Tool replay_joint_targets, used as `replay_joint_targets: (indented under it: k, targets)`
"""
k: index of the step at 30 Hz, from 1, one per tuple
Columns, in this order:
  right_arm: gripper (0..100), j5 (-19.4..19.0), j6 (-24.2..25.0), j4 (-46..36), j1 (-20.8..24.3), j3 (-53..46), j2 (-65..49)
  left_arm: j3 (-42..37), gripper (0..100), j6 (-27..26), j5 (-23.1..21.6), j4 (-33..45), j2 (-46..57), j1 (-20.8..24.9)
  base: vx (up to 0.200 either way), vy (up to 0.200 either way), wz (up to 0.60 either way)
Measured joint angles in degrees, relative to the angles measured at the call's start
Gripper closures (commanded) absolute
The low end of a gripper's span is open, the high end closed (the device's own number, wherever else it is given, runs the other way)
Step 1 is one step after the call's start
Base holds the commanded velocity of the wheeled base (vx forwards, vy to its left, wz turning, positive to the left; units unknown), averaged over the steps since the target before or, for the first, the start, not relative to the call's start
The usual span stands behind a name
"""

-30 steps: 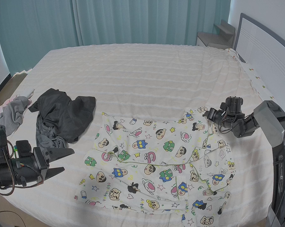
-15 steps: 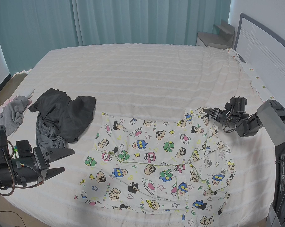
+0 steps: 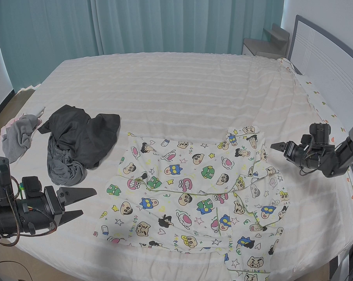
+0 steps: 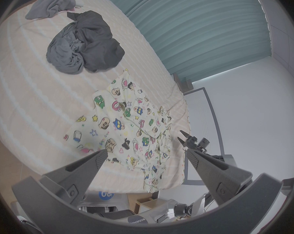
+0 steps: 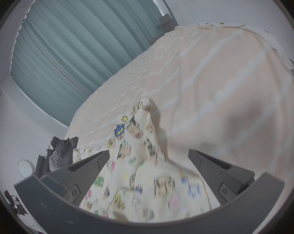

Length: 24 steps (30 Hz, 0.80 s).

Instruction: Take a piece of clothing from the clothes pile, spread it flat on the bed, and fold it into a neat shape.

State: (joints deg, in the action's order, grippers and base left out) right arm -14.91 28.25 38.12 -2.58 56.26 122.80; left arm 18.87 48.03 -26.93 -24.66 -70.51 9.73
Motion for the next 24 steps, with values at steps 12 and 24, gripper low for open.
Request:
replay_joint_targets:
  k: [12,24]
  targets:
    - [0,-0.1,8.0,2.9,1.0,-33.4,-29.1,-0.6,0,1.5,7.4,0.0,-0.4,4.5,-0.2,0.0,0.0]
    - [0,-0.2,10.1,6.4,5.5,-48.7,-40.8,-2.3,0,5.6,13.4,-1.5,-10.3,6.2,0.0,0.0,0.0]
